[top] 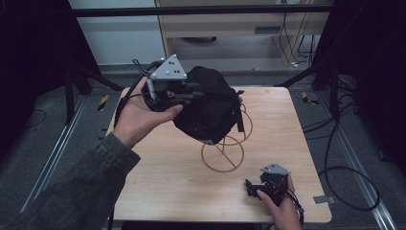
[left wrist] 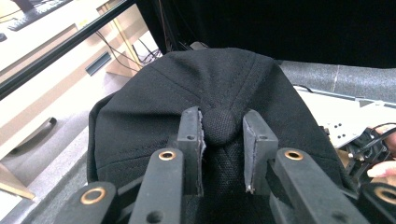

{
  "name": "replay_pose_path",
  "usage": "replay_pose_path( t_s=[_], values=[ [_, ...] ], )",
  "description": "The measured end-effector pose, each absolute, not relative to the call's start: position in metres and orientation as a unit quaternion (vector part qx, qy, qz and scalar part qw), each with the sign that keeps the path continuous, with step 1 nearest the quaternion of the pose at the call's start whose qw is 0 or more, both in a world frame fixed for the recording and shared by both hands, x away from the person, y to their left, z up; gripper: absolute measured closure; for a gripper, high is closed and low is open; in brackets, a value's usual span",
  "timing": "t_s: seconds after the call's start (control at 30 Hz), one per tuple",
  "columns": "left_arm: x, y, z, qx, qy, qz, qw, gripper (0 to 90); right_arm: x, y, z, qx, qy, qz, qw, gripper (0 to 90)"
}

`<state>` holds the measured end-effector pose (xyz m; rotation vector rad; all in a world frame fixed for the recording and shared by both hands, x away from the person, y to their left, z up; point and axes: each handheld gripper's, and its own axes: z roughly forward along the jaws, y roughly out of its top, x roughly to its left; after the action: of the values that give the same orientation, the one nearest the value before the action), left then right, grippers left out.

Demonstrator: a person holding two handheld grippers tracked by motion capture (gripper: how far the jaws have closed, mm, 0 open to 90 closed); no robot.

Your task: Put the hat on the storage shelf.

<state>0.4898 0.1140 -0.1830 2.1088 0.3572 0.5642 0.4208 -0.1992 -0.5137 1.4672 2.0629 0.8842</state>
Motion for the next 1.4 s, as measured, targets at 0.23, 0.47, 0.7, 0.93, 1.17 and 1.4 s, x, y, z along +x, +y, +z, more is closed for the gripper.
replay_pose_path(
  t_s=[0.23,0.47,0.7,0.93,1.17,1.4],
  values=[
    [0.491,0.102,-0.182,0.855,0.138,0.225,0.447,71.9,0.421,-0.199,-0.514,0.533,0.749,0.321,0.228,0.4],
    [0.496,0.084,-0.182,0.859,0.129,0.222,0.442,71.8,0.422,-0.199,-0.514,0.531,0.750,0.323,0.228,0.3],
    [0.503,0.065,-0.197,0.869,0.125,0.215,0.428,71.7,0.421,-0.199,-0.513,0.531,0.750,0.322,0.226,0.4],
    [0.508,0.052,-0.210,0.877,0.124,0.208,0.415,71.7,0.421,-0.199,-0.513,0.531,0.750,0.322,0.226,0.4],
    [0.516,0.044,-0.221,0.881,0.128,0.205,0.406,71.5,0.421,-0.199,-0.513,0.530,0.751,0.322,0.227,0.4],
    [0.524,0.036,-0.238,0.889,0.132,0.198,0.391,71.0,0.422,-0.199,-0.513,0.529,0.752,0.322,0.229,0.3]
  ],
)
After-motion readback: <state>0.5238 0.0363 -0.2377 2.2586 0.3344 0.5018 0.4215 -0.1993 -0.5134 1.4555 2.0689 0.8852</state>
